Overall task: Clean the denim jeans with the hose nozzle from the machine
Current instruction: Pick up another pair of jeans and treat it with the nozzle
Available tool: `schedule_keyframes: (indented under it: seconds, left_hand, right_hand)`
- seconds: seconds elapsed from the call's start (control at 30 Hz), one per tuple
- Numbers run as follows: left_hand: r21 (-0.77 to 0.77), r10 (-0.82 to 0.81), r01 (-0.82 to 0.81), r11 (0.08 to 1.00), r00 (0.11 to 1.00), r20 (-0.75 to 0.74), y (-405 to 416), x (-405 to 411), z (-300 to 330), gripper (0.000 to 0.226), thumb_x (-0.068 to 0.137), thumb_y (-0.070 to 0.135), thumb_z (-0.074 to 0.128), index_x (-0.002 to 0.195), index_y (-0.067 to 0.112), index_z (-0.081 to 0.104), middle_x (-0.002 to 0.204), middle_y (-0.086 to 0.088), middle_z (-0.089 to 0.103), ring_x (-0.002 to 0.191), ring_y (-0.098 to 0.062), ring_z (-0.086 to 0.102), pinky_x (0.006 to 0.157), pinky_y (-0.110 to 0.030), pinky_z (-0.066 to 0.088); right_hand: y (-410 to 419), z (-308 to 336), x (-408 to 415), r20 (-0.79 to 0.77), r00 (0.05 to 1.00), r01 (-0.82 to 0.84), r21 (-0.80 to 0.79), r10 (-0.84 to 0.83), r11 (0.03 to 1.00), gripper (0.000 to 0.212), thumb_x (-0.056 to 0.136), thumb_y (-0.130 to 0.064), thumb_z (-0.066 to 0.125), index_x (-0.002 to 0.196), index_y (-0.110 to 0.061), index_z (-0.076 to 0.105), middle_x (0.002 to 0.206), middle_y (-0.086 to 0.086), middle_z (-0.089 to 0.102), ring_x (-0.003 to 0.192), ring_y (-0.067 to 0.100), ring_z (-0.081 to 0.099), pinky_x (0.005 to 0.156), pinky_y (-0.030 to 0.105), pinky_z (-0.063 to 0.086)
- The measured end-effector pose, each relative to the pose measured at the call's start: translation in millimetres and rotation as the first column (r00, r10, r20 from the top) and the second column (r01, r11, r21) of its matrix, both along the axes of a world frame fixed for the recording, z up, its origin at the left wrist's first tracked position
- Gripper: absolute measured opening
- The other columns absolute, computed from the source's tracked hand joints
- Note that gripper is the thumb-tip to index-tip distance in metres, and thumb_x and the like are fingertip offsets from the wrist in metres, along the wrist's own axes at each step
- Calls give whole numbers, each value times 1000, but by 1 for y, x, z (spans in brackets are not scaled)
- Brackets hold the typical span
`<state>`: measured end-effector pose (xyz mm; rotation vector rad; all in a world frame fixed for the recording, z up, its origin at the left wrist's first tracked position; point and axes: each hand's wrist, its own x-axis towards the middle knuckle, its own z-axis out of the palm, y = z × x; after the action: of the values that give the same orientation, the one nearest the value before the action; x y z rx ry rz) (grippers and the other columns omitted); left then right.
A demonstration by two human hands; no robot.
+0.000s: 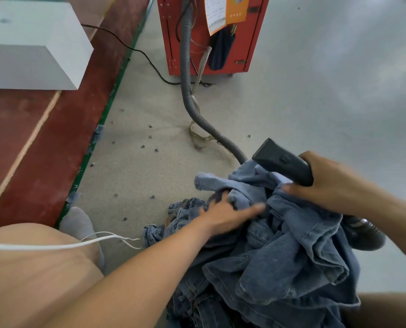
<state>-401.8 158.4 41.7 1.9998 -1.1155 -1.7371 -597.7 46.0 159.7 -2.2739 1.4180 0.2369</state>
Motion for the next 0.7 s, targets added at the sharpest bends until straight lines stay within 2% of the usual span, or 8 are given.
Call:
schedule_keyframes:
  seconds: [0.03, 0.1, 0.17, 0.27, 0.43, 0.5, 0.6, 0.7]
  left_hand:
    - [-19, -112, 113, 993, 993, 39, 7, -2, -2, 117, 60, 104, 46, 155, 36, 39, 163, 1, 39, 149, -29, 36, 123, -56, 26]
    - [-68, -101, 102, 992, 995, 13, 16, -12, -7, 81, 76, 87, 46, 135, 34, 62, 144, 1, 60, 131, -25, 55, 113, -50, 41]
    - [-71, 39, -47, 996, 994, -107, 19, -20, -7, 44, 86, 59, 53, 108, 25, 72, 111, 0, 74, 104, -22, 67, 91, -39, 56]
    - [-56, 227, -248, 967, 942, -246, 22, -24, 0, 9, 92, 30, 61, 91, 24, 66, 83, 6, 69, 78, -9, 63, 59, -20, 49]
    - [-320, 225, -298, 899, 942, -248, 37, -19, 66, 26, 89, 11, 62, 63, 14, 57, 52, 15, 56, 50, 5, 49, 47, -11, 40]
    - [-477, 193, -252, 842, 967, -169, 44, -4, 107, 24, 84, 14, 63, 63, 6, 56, 53, 12, 52, 49, 1, 43, 45, -14, 37]
    - [-693, 87, 41, 720, 985, 149, 49, 18, 154, 32, 76, 36, 58, 61, 11, 46, 50, 3, 49, 48, -6, 42, 44, -22, 33]
    - [-688, 42, 392, 611, 852, 523, 52, 5, 142, 34, 79, 49, 46, 60, 20, 43, 62, -4, 59, 62, -28, 59, 54, -33, 34]
  right_hand:
    - [4, -4, 0, -31, 1000, -2, 25, 3, 1000, 55, 78, -64, 77, 115, -34, 50, 90, -10, 65, 76, 9, 63, 60, 27, 44]
    - [10, -7, 1, -79, 997, -12, 62, 17, 998, 60, 76, -66, 81, 116, -33, 50, 92, -11, 64, 79, 7, 61, 62, 27, 44]
    - [13, -5, 2, -104, 994, -24, 74, 32, 997, 61, 76, -61, 84, 117, -32, 50, 93, -12, 63, 80, 5, 60, 63, 25, 43]
    - [21, 5, 5, -99, 994, -30, 103, 41, 994, 49, 81, -42, 85, 115, -28, 52, 94, -10, 64, 82, 8, 61, 64, 25, 45]
    - [29, 48, 1, 94, 993, -73, 71, 66, 995, 35, 76, -36, 82, 100, -42, 57, 85, -10, 69, 74, 7, 65, 65, 32, 51]
    - [32, 70, -11, 232, 971, -54, -20, 57, 998, 39, 66, -54, 76, 100, -47, 59, 89, -19, 70, 75, 1, 66, 61, 31, 49]
    - [44, 90, -34, 486, 874, 67, -67, -26, 995, 51, 61, -62, 77, 110, -52, 65, 90, -25, 74, 73, -7, 69, 60, 20, 57]
    - [58, 90, -45, 498, 861, 96, 37, -102, 995, 58, 59, -66, 83, 114, -55, 66, 93, -24, 76, 77, -8, 71, 60, 8, 53]
